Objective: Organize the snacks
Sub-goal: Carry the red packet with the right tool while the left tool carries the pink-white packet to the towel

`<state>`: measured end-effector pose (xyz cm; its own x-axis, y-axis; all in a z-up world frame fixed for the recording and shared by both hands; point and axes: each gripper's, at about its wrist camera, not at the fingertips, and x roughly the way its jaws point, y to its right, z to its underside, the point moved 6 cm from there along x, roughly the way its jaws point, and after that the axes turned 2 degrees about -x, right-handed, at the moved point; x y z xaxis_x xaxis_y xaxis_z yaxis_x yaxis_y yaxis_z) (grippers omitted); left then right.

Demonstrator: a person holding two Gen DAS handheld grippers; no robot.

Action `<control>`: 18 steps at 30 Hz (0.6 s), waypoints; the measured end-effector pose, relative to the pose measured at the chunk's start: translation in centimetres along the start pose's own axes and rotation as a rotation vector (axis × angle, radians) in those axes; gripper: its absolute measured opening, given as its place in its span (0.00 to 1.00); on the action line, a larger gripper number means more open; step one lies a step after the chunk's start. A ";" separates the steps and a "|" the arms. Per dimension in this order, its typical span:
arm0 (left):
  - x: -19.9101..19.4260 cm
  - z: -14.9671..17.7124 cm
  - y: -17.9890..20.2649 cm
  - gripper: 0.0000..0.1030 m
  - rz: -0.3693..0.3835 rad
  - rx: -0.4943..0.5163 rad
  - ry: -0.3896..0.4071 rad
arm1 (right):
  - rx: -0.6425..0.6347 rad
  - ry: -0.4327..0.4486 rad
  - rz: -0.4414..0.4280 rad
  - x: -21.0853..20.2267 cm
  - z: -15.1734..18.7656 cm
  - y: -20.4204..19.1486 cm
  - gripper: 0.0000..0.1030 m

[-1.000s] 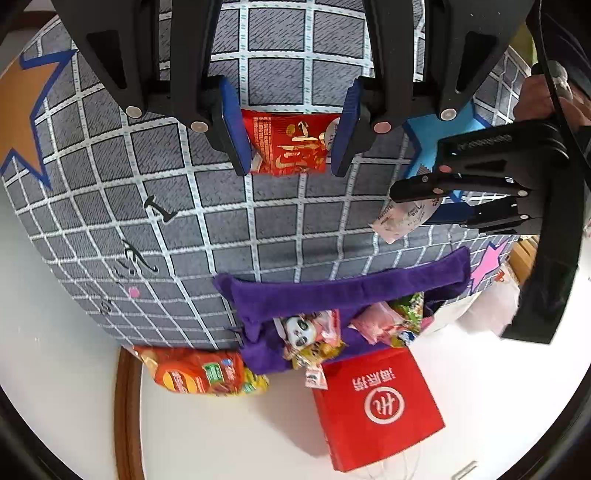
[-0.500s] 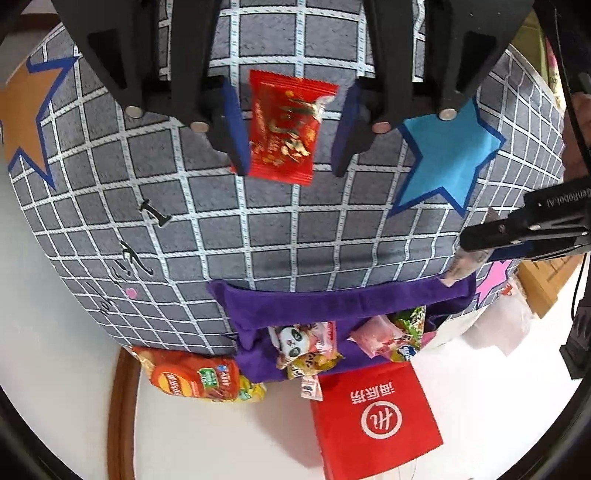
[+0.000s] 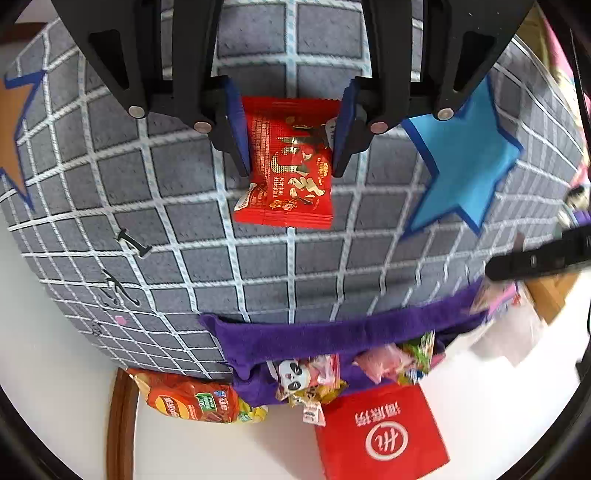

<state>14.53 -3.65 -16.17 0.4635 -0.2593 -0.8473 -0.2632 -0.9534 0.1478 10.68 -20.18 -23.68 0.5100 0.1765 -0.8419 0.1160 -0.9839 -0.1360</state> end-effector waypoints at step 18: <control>-2.6 -7.0 -5.5 0.40 -0.008 -0.134 0.120 | -0.128 0.209 -0.040 -5.0 -13.4 -4.2 0.40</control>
<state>20.69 1.21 -11.18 0.5653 -0.2608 -0.7826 -0.1474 -0.9654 0.2152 19.11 -16.52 -11.91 0.6663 0.2304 -0.7092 0.2402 -0.9667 -0.0884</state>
